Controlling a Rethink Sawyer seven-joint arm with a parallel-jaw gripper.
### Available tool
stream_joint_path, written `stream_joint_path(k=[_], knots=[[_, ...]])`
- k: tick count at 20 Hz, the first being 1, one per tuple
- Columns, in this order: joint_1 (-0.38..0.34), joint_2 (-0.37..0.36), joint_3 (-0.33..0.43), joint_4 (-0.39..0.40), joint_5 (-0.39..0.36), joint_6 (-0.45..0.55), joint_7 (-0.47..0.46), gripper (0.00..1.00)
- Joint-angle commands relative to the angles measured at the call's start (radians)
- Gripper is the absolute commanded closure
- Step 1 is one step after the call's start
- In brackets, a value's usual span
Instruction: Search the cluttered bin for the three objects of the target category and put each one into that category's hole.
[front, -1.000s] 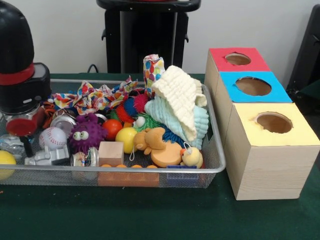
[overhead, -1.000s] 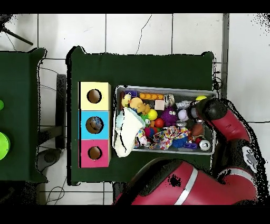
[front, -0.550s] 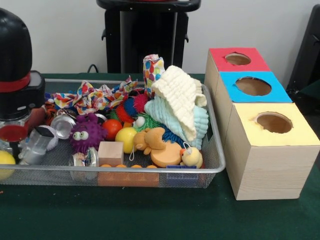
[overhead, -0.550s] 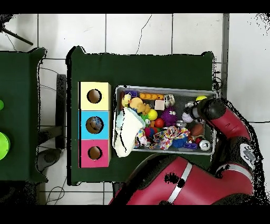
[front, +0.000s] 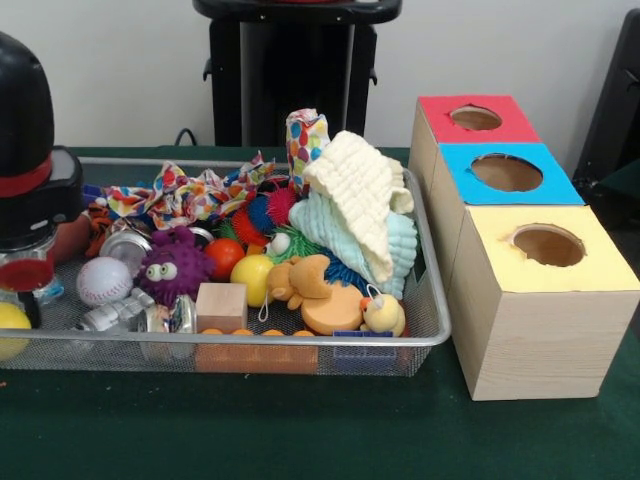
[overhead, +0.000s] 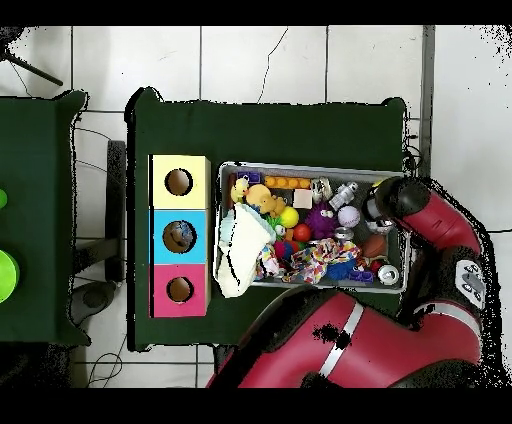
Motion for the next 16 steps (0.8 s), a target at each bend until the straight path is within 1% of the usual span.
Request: stream_joint_path(k=[1, 4, 6, 10, 12, 13, 16], knots=[[-0.068, 0.167, 0.000, -0.144, -0.116, -0.145, -0.017, 0.00], [-0.074, 0.207, 0.002, -0.178, -0.145, -0.201, -0.001, 0.00], [-0.061, 0.234, -0.031, -0.202, -0.165, -0.210, 0.036, 0.00], [-0.048, 0.242, -0.054, -0.213, -0.185, -0.160, 0.076, 0.00], [-0.051, 0.236, -0.046, -0.203, -0.190, -0.149, 0.066, 0.00], [-0.059, 0.227, -0.028, -0.188, -0.195, -0.158, 0.063, 1.00], [-0.064, 0.222, -0.015, -0.183, -0.191, -0.145, 0.055, 1.00]])
